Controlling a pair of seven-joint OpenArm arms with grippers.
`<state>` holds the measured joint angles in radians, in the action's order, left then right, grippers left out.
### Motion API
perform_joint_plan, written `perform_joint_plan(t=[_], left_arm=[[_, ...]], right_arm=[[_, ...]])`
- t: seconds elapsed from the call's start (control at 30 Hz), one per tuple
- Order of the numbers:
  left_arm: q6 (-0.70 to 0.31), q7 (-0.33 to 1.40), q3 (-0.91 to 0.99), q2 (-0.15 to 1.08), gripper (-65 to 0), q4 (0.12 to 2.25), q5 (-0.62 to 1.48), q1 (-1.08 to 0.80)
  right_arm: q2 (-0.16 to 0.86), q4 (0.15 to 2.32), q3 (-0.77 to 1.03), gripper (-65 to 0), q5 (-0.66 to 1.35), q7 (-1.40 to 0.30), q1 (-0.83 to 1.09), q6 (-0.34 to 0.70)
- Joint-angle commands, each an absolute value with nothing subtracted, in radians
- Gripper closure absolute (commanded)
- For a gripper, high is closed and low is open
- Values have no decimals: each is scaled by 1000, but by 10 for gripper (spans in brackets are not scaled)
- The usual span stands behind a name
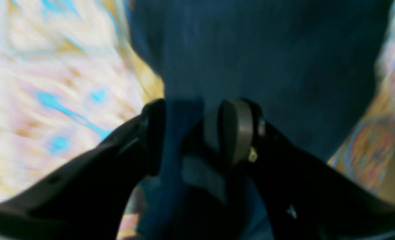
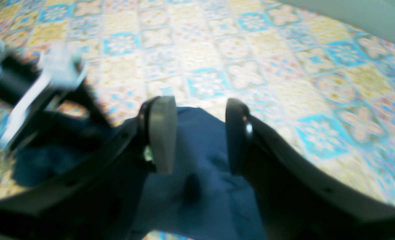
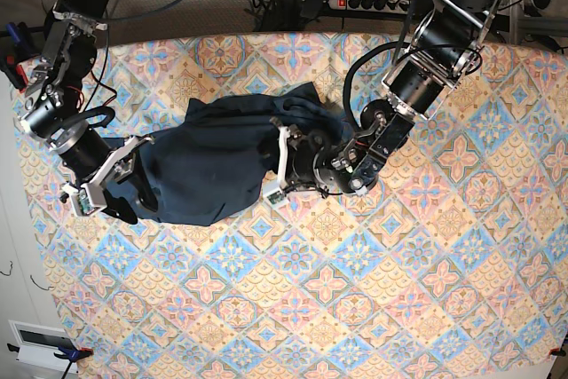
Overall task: Layout the t-shirt on the table in an organized manner, then fold the t-shirt properly
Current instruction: 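Grasp the shirt's other end with the left gripper, then stretch the shirt between both grippers, pulling them apart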
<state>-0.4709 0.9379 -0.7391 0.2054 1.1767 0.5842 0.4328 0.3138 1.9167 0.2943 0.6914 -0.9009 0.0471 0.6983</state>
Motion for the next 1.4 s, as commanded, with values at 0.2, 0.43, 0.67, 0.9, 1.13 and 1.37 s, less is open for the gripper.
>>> perform_joint_plan(t=[0.2,0.43,0.67,0.9,1.13,1.37], left_arm=[[-484,920,-723,188,0,1167,599,479],[-486,923,-398,249,0,1305,602,478],[-486,921,-277,504,0,1432,731,506],[-487,921,-189,774,0,1549,783,499],[-487,923,-193,949,0,1581,748,321],[-484,923,-185,957,-90,1696,561,79]], right_arm=[[329,1933,321,-236,719,-871,31,698],[328,1933,314,-236,714,-871,33,698],[328,1931,312,-236,714,-875,45,698],[328,1929,265,-236,699,-878,41,698],[328,1929,59,-236,438,-880,39,698],[328,1919,-134,-238,208,-872,38,698]])
